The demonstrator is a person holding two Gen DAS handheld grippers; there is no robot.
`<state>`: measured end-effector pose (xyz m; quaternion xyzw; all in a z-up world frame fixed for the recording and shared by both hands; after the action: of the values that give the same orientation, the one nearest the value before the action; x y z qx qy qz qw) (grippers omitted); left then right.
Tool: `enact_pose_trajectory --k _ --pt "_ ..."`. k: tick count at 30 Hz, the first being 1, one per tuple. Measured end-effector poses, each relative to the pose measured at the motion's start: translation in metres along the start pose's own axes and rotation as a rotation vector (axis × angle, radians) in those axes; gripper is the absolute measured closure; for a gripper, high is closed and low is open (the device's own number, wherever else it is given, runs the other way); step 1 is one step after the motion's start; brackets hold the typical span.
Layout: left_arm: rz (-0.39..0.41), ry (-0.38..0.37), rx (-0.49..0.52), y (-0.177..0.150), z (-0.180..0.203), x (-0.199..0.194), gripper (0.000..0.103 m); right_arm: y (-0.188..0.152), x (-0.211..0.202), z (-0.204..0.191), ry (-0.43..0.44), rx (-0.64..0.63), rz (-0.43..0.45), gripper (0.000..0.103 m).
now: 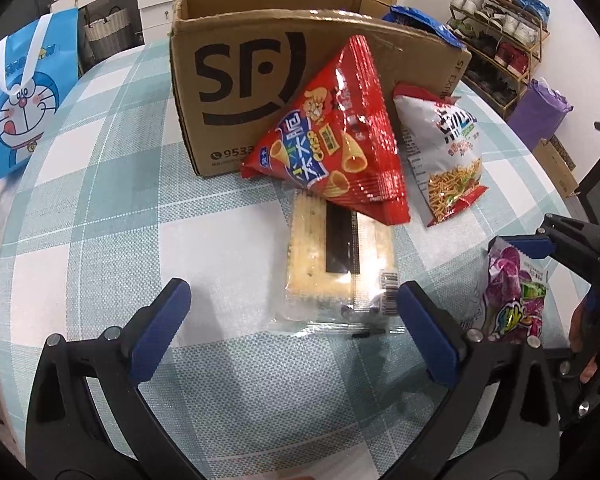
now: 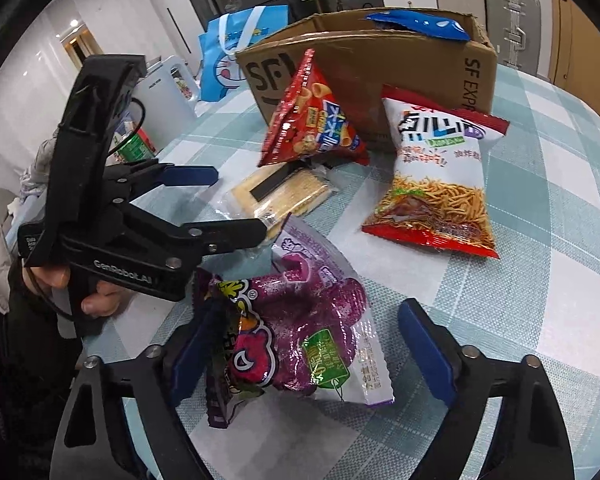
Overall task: Organize snacks
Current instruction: 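Grasp the clear cracker pack with the left gripper while the right grasps the purple candy bag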
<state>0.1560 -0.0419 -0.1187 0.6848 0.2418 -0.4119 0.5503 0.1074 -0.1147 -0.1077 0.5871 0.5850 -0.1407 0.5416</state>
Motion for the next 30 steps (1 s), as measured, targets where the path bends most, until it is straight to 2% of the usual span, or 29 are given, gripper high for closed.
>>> enact_pose_trajectory --k 2,7,22,26,28,30 --pt "-0.001 0.006 0.018 0.0 0.003 0.001 0.0 -0.001 -0.003 -0.005 0.008 -0.016 0.008 0.032" --pt "0.009 0.013 0.034 -0.001 0.01 0.002 0.0 0.0 -0.015 -0.009 0.028 -0.051 0.045 0.054" --pt "0.039 0.039 -0.013 0.008 0.006 0.006 0.002 0.005 -0.042 0.014 0.004 0.013 0.14 0.056" --pt "0.054 0.052 -0.005 0.009 0.005 0.003 0.016 0.012 -0.053 0.016 0.009 0.027 0.186 0.058" --pt "0.064 0.057 0.026 0.009 0.01 0.0 0.037 0.015 -0.061 0.018 0.005 0.033 0.215 0.059" --pt "0.073 0.063 0.06 0.009 0.016 -0.003 0.047 0.017 -0.068 0.02 0.009 0.047 0.232 0.059"
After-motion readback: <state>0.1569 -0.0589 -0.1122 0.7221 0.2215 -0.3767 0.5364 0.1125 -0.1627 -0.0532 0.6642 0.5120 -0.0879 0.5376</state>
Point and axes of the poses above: each gripper's, at about its wrist camera, not at the fingertips, and x roughly the way its jaws point, z to its right, y to its top, the point moved 6 cm from there along x, roughly the way its jaws point, and after that the axes turned 13 degrees about x, right-handed, at the moved point
